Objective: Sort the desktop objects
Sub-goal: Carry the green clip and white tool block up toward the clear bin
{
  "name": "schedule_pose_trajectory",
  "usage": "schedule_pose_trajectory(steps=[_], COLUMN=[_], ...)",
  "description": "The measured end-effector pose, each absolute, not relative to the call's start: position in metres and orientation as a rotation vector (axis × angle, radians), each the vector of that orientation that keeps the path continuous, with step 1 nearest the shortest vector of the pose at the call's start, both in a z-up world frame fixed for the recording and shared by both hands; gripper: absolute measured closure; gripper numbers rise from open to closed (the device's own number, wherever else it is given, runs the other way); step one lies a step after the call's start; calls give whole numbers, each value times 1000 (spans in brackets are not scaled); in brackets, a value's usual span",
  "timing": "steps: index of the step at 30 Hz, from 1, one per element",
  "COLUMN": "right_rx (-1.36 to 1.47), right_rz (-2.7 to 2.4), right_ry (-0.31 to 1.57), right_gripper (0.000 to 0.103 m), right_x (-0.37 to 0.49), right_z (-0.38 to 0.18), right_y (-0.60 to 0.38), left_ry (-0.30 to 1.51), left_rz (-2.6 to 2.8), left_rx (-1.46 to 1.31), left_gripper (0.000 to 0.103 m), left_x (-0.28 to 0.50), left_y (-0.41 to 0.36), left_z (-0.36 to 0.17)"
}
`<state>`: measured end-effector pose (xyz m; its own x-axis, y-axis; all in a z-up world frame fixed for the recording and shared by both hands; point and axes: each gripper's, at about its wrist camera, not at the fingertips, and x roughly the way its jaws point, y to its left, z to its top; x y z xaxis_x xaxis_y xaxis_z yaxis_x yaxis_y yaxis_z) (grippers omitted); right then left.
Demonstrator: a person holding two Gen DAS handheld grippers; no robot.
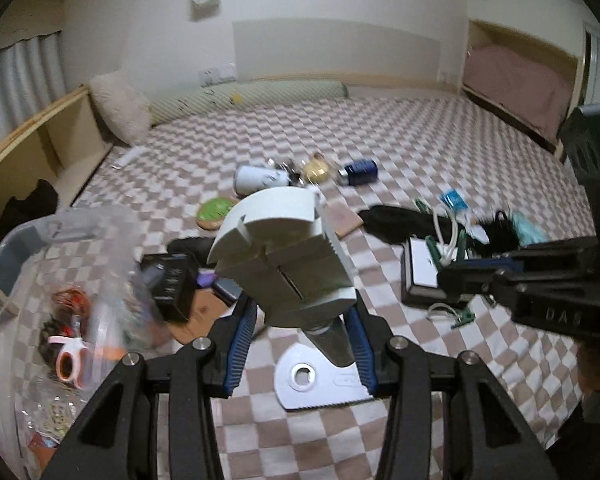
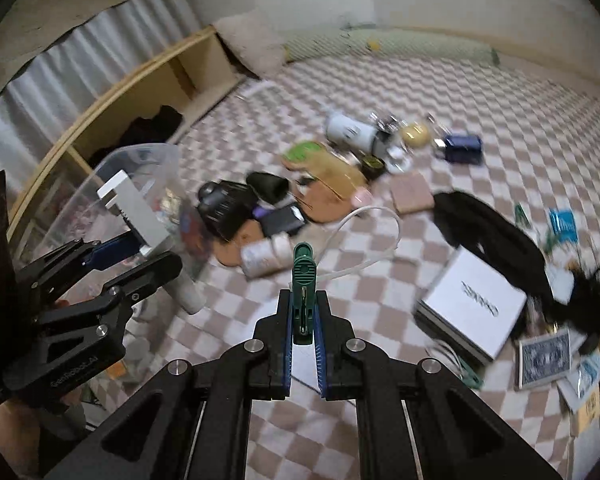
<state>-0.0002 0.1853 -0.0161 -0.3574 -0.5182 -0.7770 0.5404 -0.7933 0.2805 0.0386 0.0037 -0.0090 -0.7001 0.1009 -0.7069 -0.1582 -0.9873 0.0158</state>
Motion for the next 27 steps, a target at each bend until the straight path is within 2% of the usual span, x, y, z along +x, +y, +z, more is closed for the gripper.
schedule_pose_trajectory(steps=[17, 27], right_rx=[973, 1003], right_rz=[-2090, -1945], right_ry=[67, 114], right_gripper=[92, 92], right_x=[16, 21], right_z=[42, 37], right_y=[79, -1], left_ry=[-56, -40], left_rz=[3005, 3114], left_rx=[-1143, -1297], left_gripper=[58, 58], left_x=[59, 63], left_y=[-111, -183], left_z=[40, 40])
